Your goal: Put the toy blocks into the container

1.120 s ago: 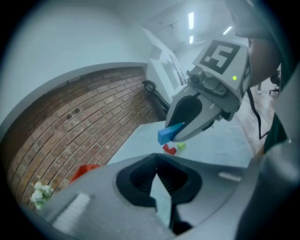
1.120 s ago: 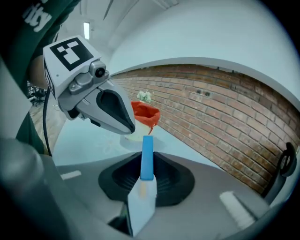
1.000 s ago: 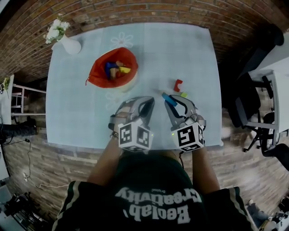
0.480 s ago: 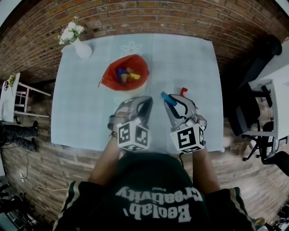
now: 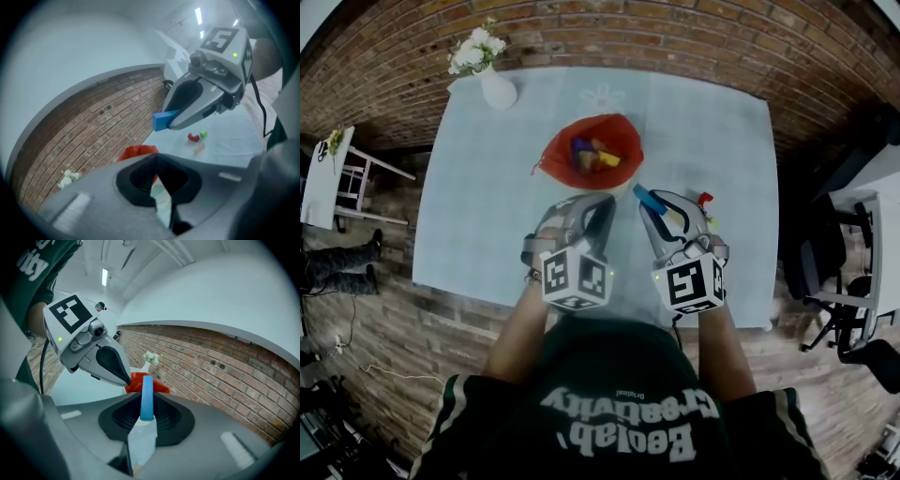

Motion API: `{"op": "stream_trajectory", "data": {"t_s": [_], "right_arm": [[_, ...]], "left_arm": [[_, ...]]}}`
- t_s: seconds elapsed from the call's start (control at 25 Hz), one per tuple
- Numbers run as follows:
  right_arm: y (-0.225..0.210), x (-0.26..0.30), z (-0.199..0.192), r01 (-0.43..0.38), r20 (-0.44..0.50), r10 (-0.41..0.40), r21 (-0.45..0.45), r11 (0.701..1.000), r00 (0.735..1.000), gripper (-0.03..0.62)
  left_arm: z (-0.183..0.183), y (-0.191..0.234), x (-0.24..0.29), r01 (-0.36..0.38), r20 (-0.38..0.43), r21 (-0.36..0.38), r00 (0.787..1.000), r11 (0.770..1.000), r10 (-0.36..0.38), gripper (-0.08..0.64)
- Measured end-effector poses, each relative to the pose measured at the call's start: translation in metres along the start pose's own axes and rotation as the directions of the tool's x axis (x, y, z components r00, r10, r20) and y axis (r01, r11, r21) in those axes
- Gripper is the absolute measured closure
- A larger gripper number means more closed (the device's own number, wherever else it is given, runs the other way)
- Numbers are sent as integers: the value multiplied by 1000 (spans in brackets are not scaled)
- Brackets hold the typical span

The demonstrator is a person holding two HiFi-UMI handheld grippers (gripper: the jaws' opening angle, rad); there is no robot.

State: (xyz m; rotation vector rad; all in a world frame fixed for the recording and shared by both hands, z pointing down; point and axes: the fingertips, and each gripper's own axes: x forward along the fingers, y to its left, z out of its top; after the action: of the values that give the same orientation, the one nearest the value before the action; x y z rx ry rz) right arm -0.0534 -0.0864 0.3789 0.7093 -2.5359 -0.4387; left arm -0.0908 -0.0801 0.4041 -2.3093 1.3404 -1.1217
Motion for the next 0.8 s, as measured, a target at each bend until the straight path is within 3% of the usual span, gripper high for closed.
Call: {"op": "stream_trajectory", "data": {"t_s": [0.4,0.8], "right_arm": [[33,59,29,-95,24,95,-29,995,995,514],[25,104,24,-90,-21,90,-19,996,996,514]], "left_arm": [[-58,43,-19,-59,-66,-59,996,997,55,555],[-81,66,-9,-52,-73,-71,996,996,47,555]]}}
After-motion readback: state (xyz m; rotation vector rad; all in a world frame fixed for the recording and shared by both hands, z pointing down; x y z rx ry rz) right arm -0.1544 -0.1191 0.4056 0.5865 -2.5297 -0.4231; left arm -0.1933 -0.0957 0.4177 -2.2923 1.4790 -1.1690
